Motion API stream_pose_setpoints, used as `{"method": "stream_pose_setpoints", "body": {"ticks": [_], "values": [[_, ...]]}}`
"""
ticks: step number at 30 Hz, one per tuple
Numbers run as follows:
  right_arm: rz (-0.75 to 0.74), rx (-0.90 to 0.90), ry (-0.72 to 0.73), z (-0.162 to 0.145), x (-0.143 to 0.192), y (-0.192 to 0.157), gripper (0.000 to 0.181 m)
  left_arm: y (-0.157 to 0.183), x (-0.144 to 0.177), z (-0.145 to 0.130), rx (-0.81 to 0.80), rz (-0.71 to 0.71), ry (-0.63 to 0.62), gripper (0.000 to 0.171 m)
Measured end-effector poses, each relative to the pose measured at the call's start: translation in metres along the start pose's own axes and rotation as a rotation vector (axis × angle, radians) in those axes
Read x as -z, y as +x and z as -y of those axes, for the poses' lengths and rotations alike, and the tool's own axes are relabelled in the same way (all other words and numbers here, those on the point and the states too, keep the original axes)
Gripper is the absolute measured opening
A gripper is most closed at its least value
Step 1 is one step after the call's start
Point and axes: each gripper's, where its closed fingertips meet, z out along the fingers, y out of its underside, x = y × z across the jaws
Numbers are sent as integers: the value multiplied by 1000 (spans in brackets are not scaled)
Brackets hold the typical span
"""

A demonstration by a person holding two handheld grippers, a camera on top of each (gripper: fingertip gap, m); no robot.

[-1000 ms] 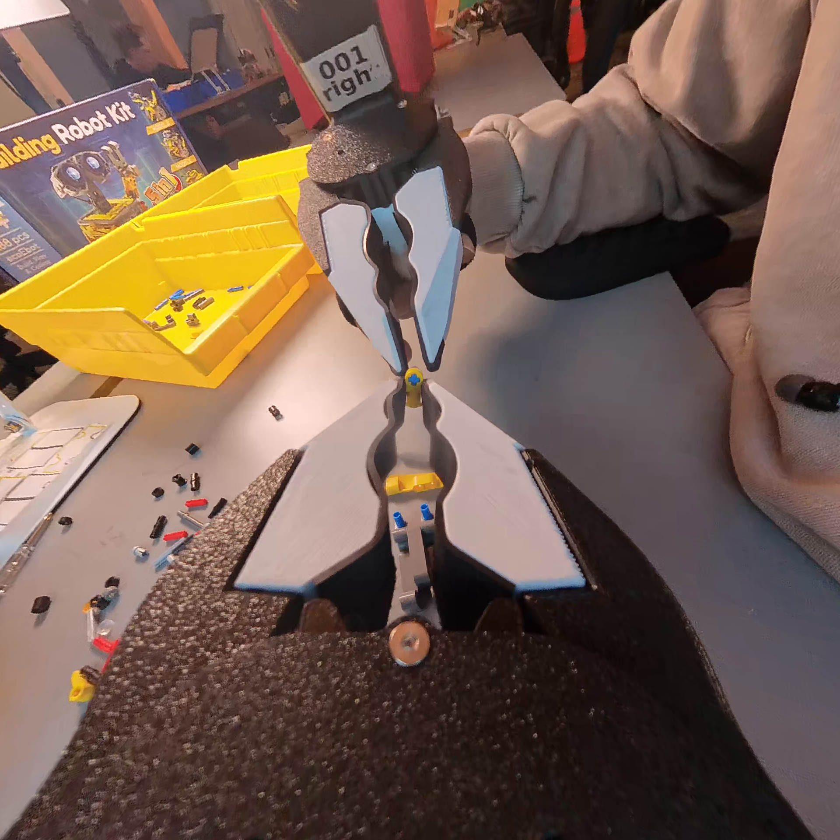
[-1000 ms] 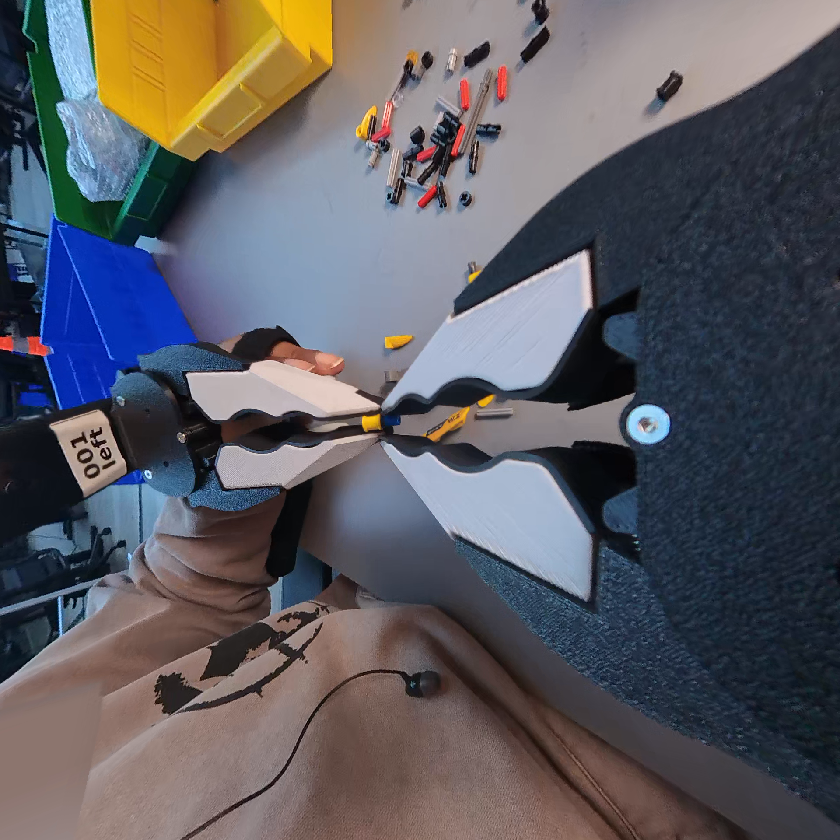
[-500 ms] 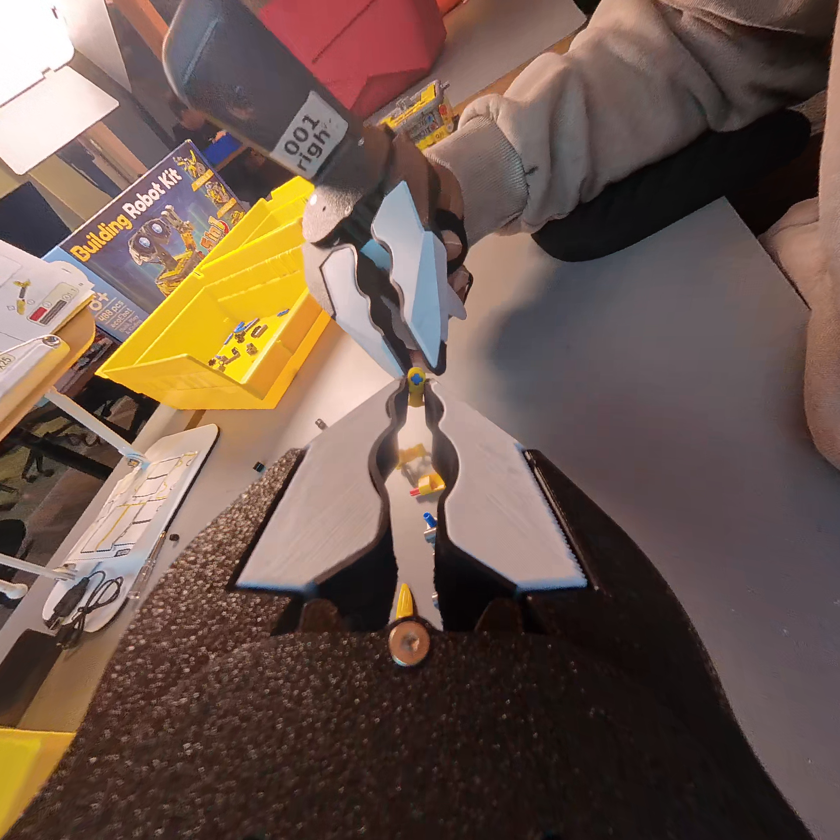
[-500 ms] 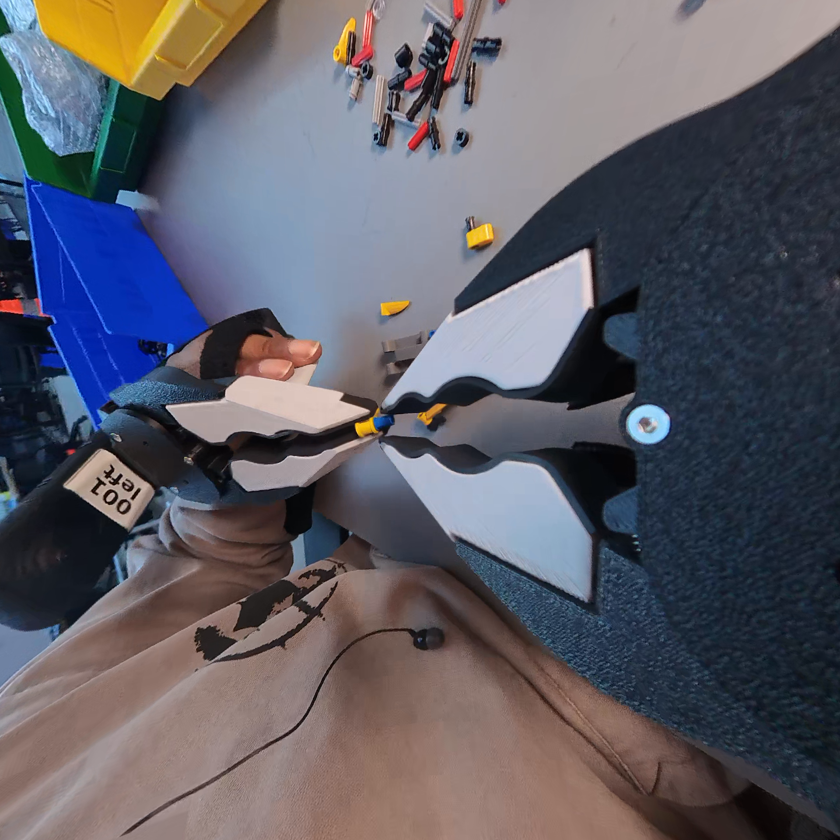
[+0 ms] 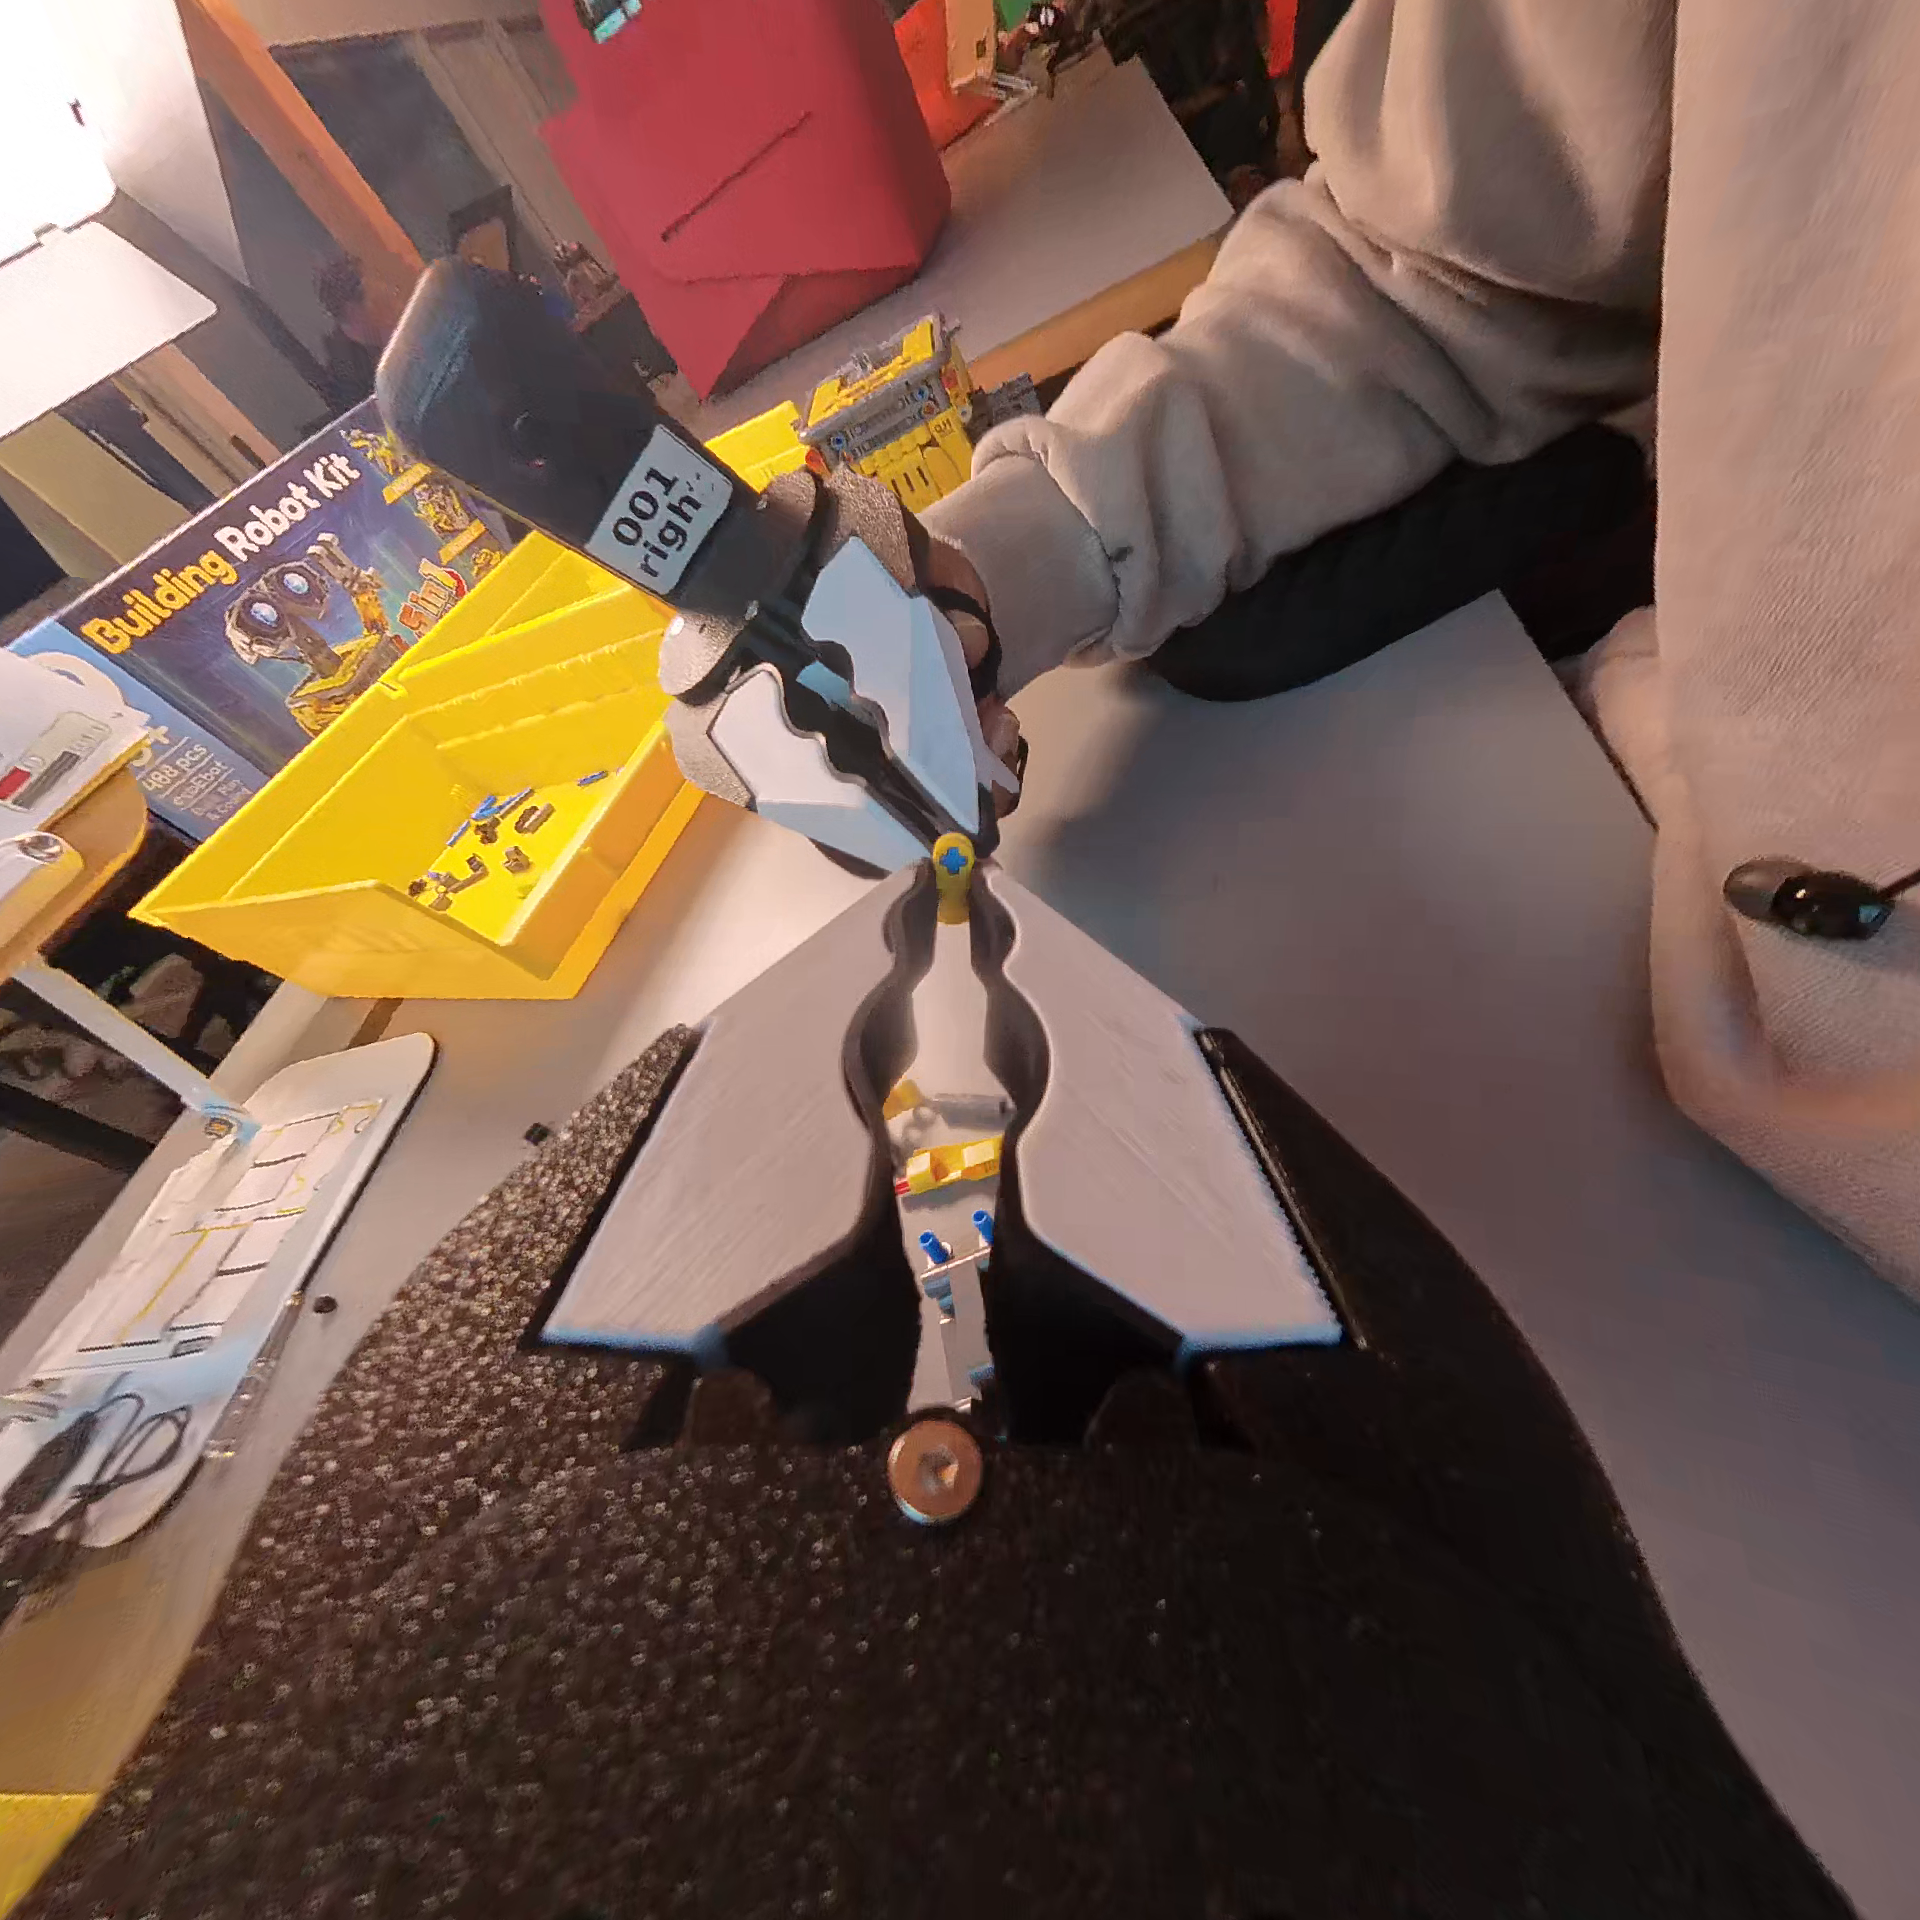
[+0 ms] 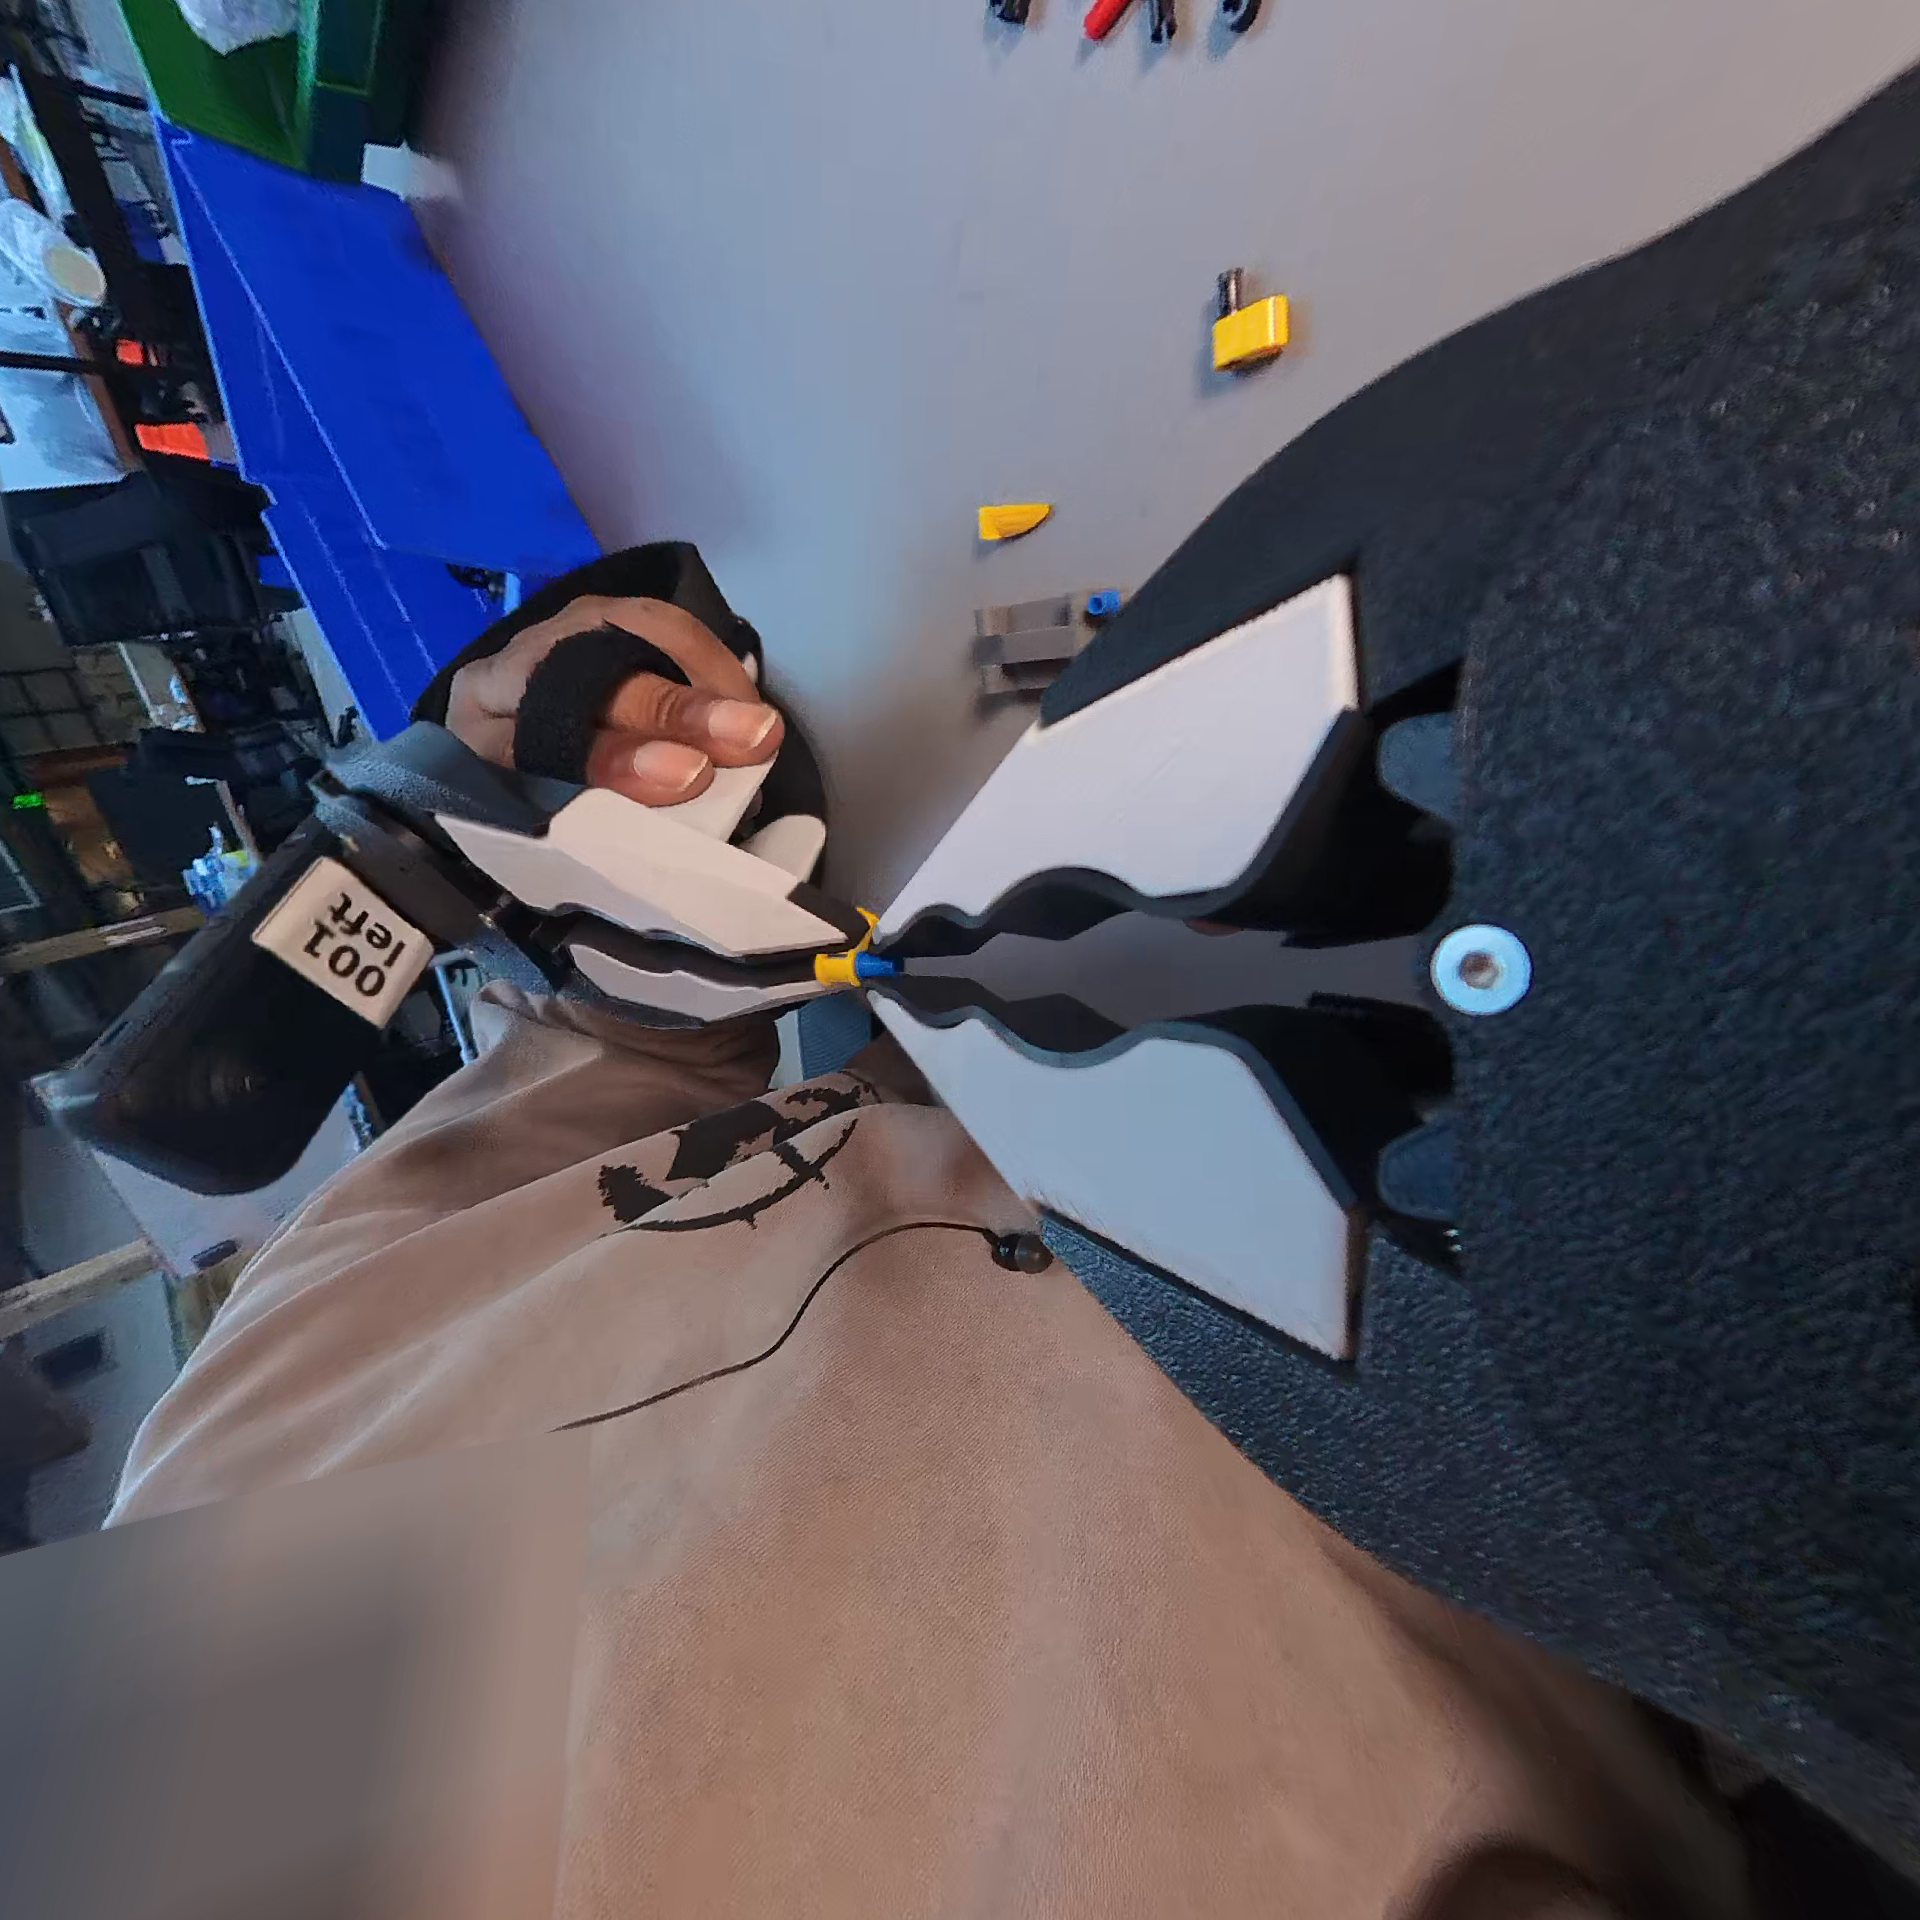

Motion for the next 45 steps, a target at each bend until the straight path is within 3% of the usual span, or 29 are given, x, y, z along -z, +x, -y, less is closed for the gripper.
{"method": "stream_pose_setpoints", "body": {"ticks": [2,4,5,9,13,19,27,32,37,45], "values": [[21,0,21,3,4,-1,1,-8,11,12,56,10,74,6],[-41,-42,24,-7,27,12,0,-35,46,35,164,64,229,5],[-48,-46,47,-3,32,13,0,-42,54,34,166,90,232,5],[-79,17,-31,-4,10,20,1,-41,34,10,197,77,138,6],[-142,18,-42,-8,15,29,2,-48,30,-10,250,109,88,6],[-409,85,-19,1,42,58,2,-63,25,-30,420,160,69,6],[-756,162,102,36,96,87,2,-75,21,-57,604,187,41,6],[-1028,248,122,76,157,76,2,-73,18,-60,610,186,21,7],[-1302,265,97,106,239,36,2,-72,17,-62,621,188,12,7],[-1631,95,-85,86,385,-10,2,-68,16,-60,579,189,-10,7]]}}
